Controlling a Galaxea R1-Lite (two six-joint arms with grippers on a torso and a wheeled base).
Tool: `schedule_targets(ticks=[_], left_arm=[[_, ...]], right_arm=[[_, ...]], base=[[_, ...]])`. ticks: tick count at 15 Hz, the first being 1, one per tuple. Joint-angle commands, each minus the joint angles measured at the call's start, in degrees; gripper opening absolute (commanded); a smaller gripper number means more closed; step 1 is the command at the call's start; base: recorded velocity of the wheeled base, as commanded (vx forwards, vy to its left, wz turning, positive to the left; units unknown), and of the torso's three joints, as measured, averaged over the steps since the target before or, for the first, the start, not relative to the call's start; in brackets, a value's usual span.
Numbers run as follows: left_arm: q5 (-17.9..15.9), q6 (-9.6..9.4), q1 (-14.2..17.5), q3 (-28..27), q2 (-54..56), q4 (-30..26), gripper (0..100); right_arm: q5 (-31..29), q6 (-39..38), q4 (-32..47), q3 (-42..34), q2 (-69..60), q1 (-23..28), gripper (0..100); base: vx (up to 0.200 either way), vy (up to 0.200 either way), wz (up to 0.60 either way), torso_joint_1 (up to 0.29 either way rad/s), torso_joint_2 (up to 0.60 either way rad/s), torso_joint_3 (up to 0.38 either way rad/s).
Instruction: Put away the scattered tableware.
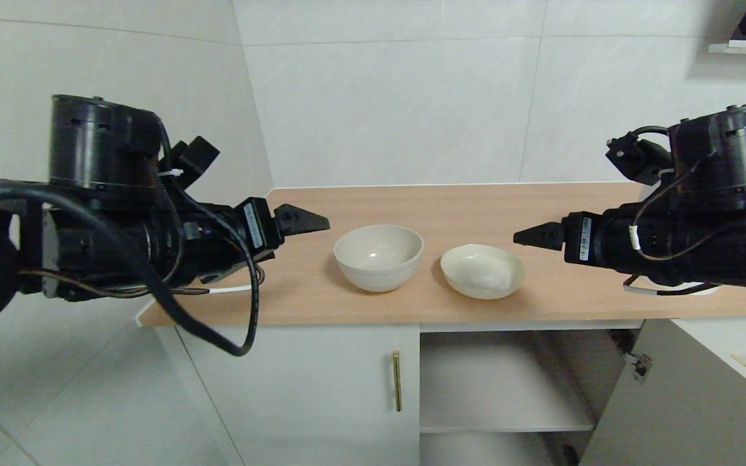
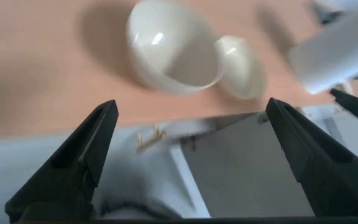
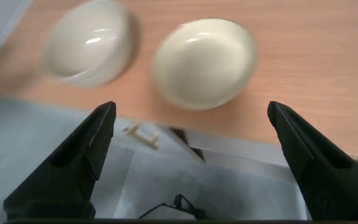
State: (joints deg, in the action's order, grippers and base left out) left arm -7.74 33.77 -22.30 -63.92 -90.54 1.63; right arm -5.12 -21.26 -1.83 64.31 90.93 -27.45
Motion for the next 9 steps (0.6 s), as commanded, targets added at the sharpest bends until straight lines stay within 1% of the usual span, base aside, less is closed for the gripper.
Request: schedule_targets(ticks=[1,2,5,9], left_arm=[[0.45,4.11,-0.38,-4.9,-8.69,-1.9,100],[0.97,5.69,-0.38,-6.4,-11.77,-1.55,100],[4.05,8.24,-0.38,-9.82,-18.09,-0.58,100],[4.14,8.33,-0.38,-10.18,-20.73,1.97,100]], right_arm=[[-0.33,-0.18,-0.11,1.35,4.96,1.88,100],[-0.33,-0.27,-0.11,1.52,5.4,1.88,100],[-0.33,-0.27,-0.11,1.26,5.49,1.88,100],[-0.24,-0.27,-0.28,1.17,5.4,1.88,100]], base=[[0.0,0.0,0.0,0.0,0.0,0.0],[0.0,0.0,0.0,0.0,0.0,0.0],[0.0,0.0,0.0,0.0,0.0,0.0],[0.0,0.0,0.0,0.0,0.0,0.0]])
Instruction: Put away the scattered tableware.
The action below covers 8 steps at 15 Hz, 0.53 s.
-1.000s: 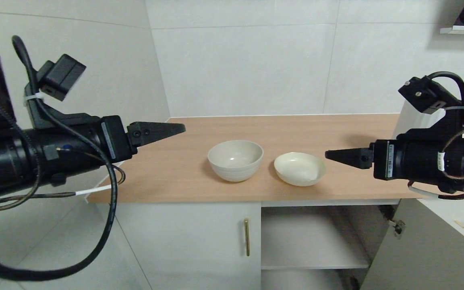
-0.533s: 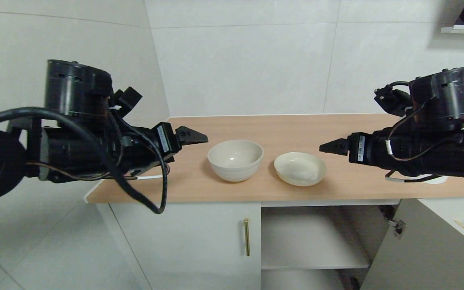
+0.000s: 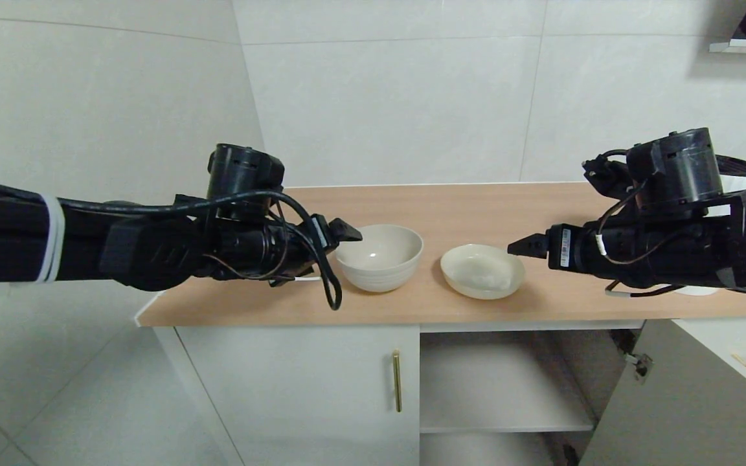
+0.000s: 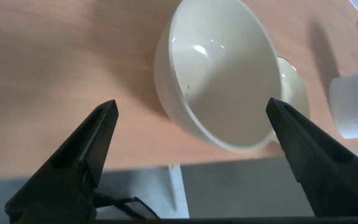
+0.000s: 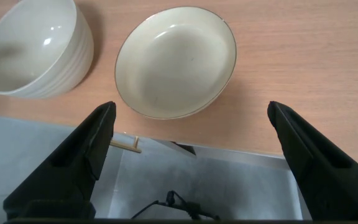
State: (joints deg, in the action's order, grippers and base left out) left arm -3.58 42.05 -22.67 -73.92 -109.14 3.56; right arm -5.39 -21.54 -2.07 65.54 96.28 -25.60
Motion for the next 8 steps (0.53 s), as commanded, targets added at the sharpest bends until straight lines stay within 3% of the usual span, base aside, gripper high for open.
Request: schedule_targets(ticks=[1,7,8], left_arm=[[-0.02,0.05,0.0,-0.17,-3.09,0.83,100],[-0.11,-0.03,0.0,-0.17,-3.97,1.45,100],[-0.11,-0.03,0.0,-0.17,-3.97,1.45,0]], right_arm=[[0.03,0.01,-0.04,-0.06,0.05,-0.06,100],[0.03,-0.08,-0.04,-0.23,-0.04,-0.15,100],[0.03,-0.08,-0.04,-0.23,-0.04,-0.15,100]], base=[[0.0,0.0,0.0,0.0,0.0,0.0],[0.0,0.0,0.0,0.0,0.0,0.0],[0.0,0.0,0.0,0.0,0.0,0.0]])
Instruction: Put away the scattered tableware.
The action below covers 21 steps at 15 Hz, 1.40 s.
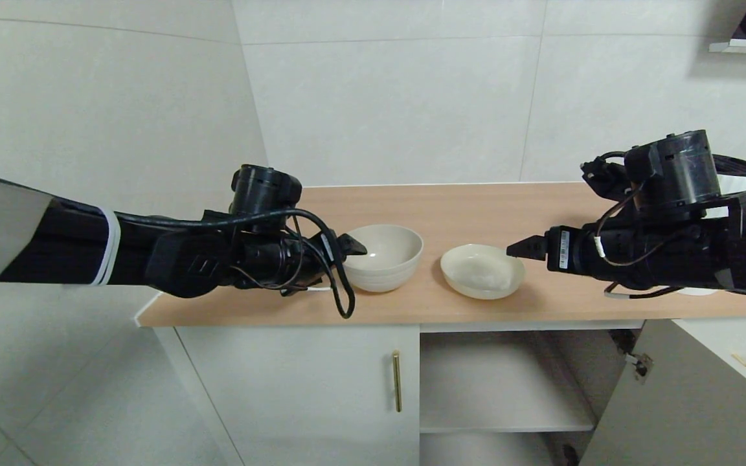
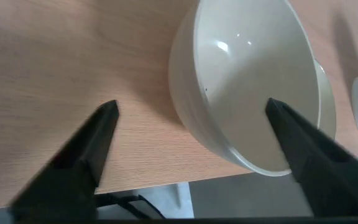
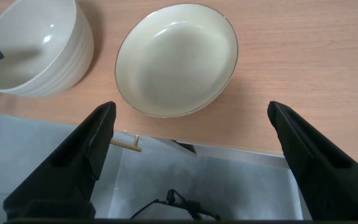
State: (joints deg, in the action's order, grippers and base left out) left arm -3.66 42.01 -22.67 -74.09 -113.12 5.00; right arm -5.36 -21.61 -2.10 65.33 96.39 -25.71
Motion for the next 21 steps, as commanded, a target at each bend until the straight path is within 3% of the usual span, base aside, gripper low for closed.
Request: schedule_targets(ticks=[1,9,12,14,16,21], left_arm=[[-0.03,0.0,0.0,0.0,0.0,0.01,0],[-0.12,0.09,0.0,0.35,1.76,-0.08,0],[-0.83,-0.17,0.0,2.2,4.48,-0.08,0],[-4.08,-0.52,0.0,4.4,7.3,-0.08,0],[-10.05,-1.05,0.0,6.95,10.72,0.01,0],[-11.28,-1.05,0.0,7.65,11.34,0.1,0]], right_arm=[[0.0,-0.01,-0.01,-0.03,-0.15,-0.04,100],[-0.09,-0.18,-0.01,0.76,0.9,-0.04,100],[-5.53,-2.56,0.08,3.84,6.27,-0.13,100],[-7.82,-2.64,-0.01,4.72,9.17,-0.13,100],[-10.63,-2.91,-0.1,5.77,12.33,-0.13,100],[-12.57,-3.96,-3.44,6.48,16.02,-0.13,100]], base=[[0.0,0.0,0.0,0.0,0.0,0.0],[0.0,0.0,0.0,0.0,0.0,0.0],[0.0,0.0,0.0,0.0,0.0,0.0],[0.0,0.0,0.0,0.0,0.0,0.0],[0.0,0.0,0.0,0.0,0.0,0.0],[0.0,0.0,0.0,0.0,0.0,0.0]])
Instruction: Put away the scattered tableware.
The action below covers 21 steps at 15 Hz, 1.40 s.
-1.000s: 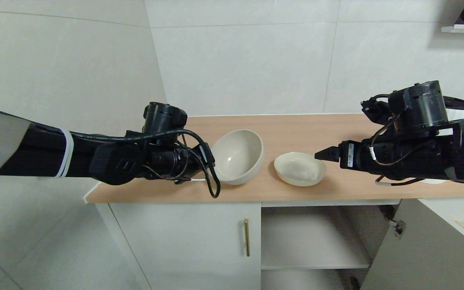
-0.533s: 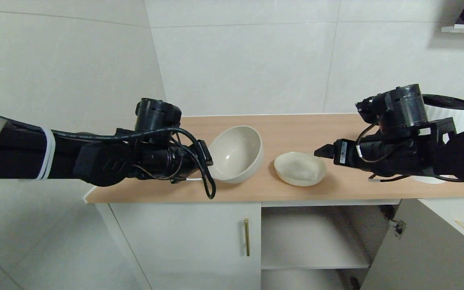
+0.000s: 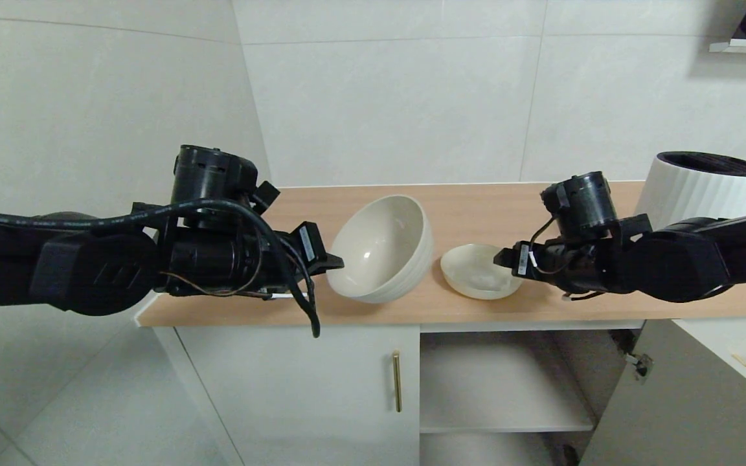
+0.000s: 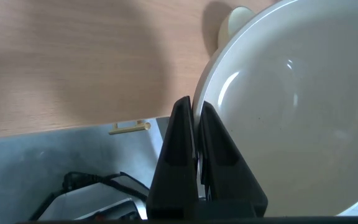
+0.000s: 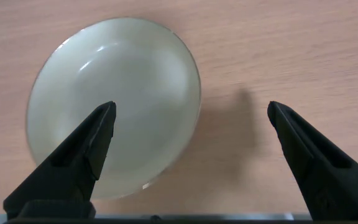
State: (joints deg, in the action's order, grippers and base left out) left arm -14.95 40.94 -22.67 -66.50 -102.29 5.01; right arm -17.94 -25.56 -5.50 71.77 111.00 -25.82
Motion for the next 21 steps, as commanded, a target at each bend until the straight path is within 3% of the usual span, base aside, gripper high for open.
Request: schedule_targets(ticks=[1,6,7,16,19,21], left_arm=[[0.0,0.02,0.0,0.05,0.43,0.09,0],[0.0,0.02,0.0,0.05,0.34,0.09,0],[0.0,0.02,0.0,0.05,0.34,0.09,0],[0.0,0.02,0.0,0.23,0.78,0.09,0],[0.0,-0.07,0.0,3.57,4.64,0.09,0],[-0.08,-1.12,0.0,7.09,7.98,0.09,0]], right_arm=[[0.01,-0.01,-0.04,0.04,1.42,-0.02,100],[0.19,-0.1,-0.13,0.04,2.21,-0.02,100],[0.19,-0.19,-0.21,0.13,2.3,-0.02,0],[0.63,-0.54,-0.39,0.04,1.42,0.07,0],[2.56,-1.07,-0.13,-2.24,-4.74,0.51,0],[7.4,-0.8,0.84,-6.29,-11.33,1.12,0]], base=[[0.0,0.0,0.0,0.0,0.0,0.0],[0.0,0.0,0.0,0.0,0.0,0.0],[0.0,0.0,0.0,0.0,0.0,0.0],[0.0,0.0,0.0,0.0,0.0,0.0],[0.0,0.0,0.0,0.0,0.0,0.0],[0.0,0.0,0.0,0.0,0.0,0.0]])
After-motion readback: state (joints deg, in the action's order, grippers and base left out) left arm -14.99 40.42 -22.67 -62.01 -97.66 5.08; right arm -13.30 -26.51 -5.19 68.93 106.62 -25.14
